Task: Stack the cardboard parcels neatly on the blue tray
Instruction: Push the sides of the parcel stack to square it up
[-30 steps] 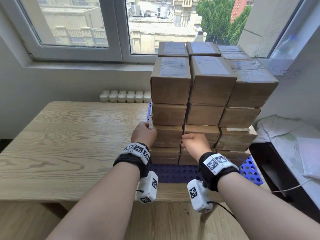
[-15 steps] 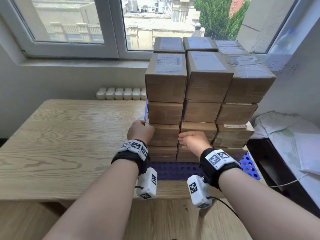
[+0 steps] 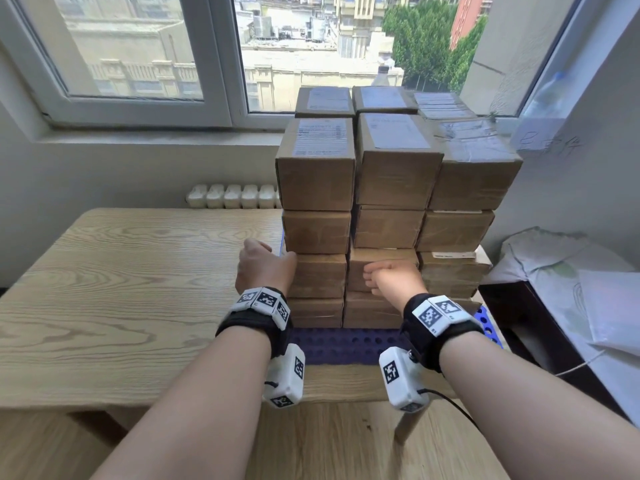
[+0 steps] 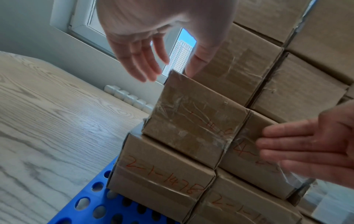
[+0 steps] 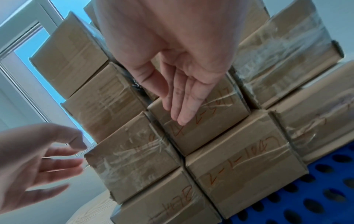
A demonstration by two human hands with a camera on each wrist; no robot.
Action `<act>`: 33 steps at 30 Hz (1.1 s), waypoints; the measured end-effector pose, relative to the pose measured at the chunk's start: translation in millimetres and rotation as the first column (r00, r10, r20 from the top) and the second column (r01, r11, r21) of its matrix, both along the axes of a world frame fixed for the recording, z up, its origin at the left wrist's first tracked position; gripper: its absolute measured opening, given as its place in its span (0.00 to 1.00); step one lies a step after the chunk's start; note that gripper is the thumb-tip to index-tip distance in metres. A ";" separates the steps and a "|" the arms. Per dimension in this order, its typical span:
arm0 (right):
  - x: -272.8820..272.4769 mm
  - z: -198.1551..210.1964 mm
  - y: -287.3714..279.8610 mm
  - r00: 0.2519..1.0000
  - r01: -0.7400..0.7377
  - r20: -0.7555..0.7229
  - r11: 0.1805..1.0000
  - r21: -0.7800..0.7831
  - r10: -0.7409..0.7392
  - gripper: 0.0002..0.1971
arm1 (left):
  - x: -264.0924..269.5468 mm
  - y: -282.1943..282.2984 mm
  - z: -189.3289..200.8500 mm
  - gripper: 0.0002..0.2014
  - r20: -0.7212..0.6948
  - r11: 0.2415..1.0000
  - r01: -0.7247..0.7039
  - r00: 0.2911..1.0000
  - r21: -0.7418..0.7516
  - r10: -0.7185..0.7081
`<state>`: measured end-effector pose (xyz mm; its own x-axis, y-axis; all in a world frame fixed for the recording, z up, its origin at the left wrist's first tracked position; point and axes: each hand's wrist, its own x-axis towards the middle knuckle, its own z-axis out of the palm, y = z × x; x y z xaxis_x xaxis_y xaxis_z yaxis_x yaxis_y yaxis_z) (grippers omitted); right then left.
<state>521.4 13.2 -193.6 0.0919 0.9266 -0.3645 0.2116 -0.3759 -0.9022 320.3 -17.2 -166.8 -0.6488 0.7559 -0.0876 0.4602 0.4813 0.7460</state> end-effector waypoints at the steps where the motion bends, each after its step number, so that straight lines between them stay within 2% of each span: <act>1: 6.0 1.0 -0.2 1.000 0.001 0.014 1.000 0.010 -0.001 0.18 | 2.0 -3.1 3.9 0.15 -0.017 0.999 -0.034 0.999 0.021 0.034; 4: 24.0 2.0 1.6 0.999 0.002 0.034 0.999 0.039 -0.003 0.21 | 14.7 -9.5 14.0 0.10 -0.060 1.000 -0.001 0.998 0.010 0.002; 6: 37.6 0.5 5.0 0.997 0.021 0.067 0.997 0.075 -0.026 0.14 | 30.8 -11.0 17.3 0.10 -0.074 0.993 0.115 0.991 -0.004 -0.115; 10: 64.1 -2.7 10.2 0.988 0.007 0.155 0.991 0.130 -0.027 0.14 | 70.3 -10.1 17.3 0.07 -0.018 0.945 0.325 0.946 0.029 -0.325; 11: 67.5 5.2 4.8 0.982 0.008 0.186 0.991 0.136 -0.033 0.13 | 78.8 -9.6 16.8 0.09 0.006 0.933 0.360 0.933 0.018 -0.360; 13: 71.0 23.6 -4.6 0.970 0.011 0.240 0.990 0.139 -0.044 0.11 | 93.2 -6.1 17.2 0.19 0.035 0.909 0.415 0.910 -0.027 -0.414; 15: 75.7 31.3 -5.4 0.960 0.008 0.275 0.992 0.125 -0.043 0.13 | 103.2 -1.2 17.1 0.28 0.071 0.888 0.456 0.889 -0.062 -0.451; 20: 78.1 35.4 -2.9 0.967 -0.010 0.256 0.997 0.081 -0.011 0.16 | 114.9 9.6 15.2 0.33 0.163 0.875 0.471 0.877 -0.112 -0.452; 22: 77.2 28.6 2.6 0.967 -0.038 0.253 0.997 0.062 0.021 0.20 | 118.4 13.4 17.0 0.29 0.172 0.882 0.455 0.885 -0.124 -0.433; 24: 83.3 4.2 20.6 0.975 -0.060 0.218 0.997 0.047 0.048 0.25 | 122.6 14.4 18.4 0.21 0.177 0.891 0.438 0.893 -0.122 -0.415; 26: 85.7 -4.9 27.9 0.976 -0.072 0.210 0.997 0.034 0.063 0.19 | 126.8 14.2 17.7 0.17 0.197 0.899 0.423 0.896 -0.111 -0.398; 29: 78.4 13.7 16.5 0.976 -0.055 0.211 0.998 0.032 0.047 0.07 | 129.6 13.4 17.8 0.10 0.229 0.903 0.420 0.891 -0.086 -0.393; 31: 77.0 15.4 14.6 0.978 -0.036 0.205 0.999 0.038 0.027 0.07 | 128.4 11.8 18.5 0.04 0.234 0.906 0.417 0.890 -0.073 -0.391; 33: 77.9 8.2 18.9 0.981 -0.022 0.195 0.998 0.051 0.011 0.08 | 127.6 9.6 18.6 0.09 0.223 0.908 0.415 0.892 -0.061 -0.393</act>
